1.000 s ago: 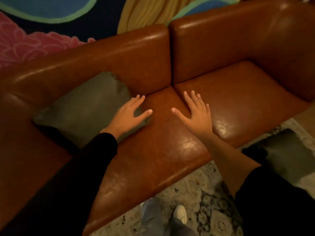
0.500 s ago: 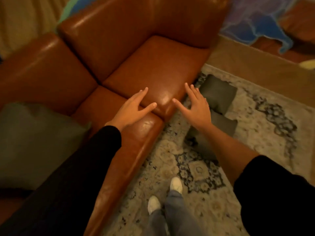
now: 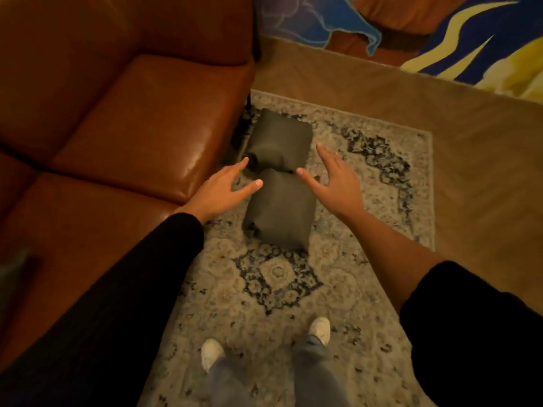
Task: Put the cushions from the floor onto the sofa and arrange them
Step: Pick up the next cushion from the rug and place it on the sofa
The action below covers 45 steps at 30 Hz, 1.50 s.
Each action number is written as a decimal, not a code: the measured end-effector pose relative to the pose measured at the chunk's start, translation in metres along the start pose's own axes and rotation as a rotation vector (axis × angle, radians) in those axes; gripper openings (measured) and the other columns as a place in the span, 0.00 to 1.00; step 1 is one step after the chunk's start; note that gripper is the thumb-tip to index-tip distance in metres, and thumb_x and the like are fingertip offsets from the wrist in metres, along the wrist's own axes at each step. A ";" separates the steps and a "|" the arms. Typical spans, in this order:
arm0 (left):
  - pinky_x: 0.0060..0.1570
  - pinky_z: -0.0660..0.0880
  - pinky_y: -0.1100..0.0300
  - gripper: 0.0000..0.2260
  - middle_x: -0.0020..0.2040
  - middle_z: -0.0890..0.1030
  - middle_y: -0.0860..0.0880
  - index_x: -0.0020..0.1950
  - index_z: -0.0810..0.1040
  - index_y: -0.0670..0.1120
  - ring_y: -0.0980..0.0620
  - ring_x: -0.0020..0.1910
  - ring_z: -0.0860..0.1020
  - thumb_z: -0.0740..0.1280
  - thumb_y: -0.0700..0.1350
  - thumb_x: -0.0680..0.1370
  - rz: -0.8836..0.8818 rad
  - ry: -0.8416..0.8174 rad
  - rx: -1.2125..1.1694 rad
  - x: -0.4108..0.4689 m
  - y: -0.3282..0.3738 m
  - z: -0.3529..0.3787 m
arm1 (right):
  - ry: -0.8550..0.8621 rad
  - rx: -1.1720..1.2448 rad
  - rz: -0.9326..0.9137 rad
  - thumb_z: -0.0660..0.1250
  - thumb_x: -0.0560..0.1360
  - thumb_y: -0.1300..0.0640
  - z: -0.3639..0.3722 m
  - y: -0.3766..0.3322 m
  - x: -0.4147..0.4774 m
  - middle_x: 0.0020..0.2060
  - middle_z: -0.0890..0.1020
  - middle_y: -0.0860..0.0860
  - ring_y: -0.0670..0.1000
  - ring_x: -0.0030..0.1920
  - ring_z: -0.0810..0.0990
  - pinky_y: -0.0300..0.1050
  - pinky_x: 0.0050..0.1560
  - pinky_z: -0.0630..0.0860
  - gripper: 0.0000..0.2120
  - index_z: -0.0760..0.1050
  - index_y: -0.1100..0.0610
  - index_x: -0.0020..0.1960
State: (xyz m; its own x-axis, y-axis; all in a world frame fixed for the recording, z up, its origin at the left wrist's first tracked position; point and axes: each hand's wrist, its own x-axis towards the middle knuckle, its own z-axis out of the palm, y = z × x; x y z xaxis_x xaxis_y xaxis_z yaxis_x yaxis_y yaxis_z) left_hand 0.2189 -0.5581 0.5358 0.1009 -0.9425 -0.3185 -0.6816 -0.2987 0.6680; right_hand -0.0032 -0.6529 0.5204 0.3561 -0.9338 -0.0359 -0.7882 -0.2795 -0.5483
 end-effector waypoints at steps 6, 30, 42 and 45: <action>0.73 0.56 0.52 0.33 0.78 0.55 0.51 0.78 0.51 0.55 0.51 0.76 0.56 0.57 0.65 0.77 -0.068 0.006 -0.072 0.056 0.057 0.058 | -0.083 -0.030 -0.040 0.56 0.74 0.30 -0.041 0.086 0.036 0.76 0.60 0.48 0.51 0.76 0.56 0.60 0.73 0.56 0.35 0.55 0.44 0.76; 0.71 0.56 0.56 0.35 0.78 0.54 0.53 0.78 0.49 0.56 0.52 0.76 0.56 0.57 0.67 0.76 -0.373 0.110 -0.308 0.218 0.020 0.058 | -0.385 -0.145 -0.236 0.57 0.77 0.36 -0.004 0.096 0.253 0.74 0.64 0.50 0.51 0.75 0.59 0.60 0.72 0.56 0.31 0.58 0.48 0.76; 0.72 0.55 0.54 0.35 0.78 0.53 0.53 0.78 0.47 0.56 0.51 0.76 0.56 0.59 0.64 0.77 -0.744 0.428 -0.587 0.260 -0.004 0.097 | -0.739 -0.172 -0.559 0.59 0.76 0.36 0.084 0.084 0.360 0.72 0.68 0.50 0.51 0.73 0.63 0.58 0.72 0.57 0.30 0.61 0.47 0.74; 0.72 0.55 0.55 0.35 0.78 0.55 0.51 0.78 0.50 0.54 0.51 0.76 0.56 0.59 0.64 0.76 -0.821 0.534 -0.624 0.275 -0.004 0.123 | -0.842 -0.239 -0.661 0.59 0.77 0.38 0.097 0.098 0.381 0.72 0.67 0.50 0.51 0.73 0.62 0.56 0.73 0.55 0.30 0.60 0.48 0.75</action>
State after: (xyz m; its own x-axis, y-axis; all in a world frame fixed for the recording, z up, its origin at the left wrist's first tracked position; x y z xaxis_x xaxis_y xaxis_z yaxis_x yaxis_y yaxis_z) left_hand 0.1608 -0.7979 0.3628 0.7413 -0.3296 -0.5847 0.1914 -0.7311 0.6549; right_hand 0.1038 -1.0144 0.3715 0.9014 -0.1570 -0.4035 -0.3600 -0.7896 -0.4969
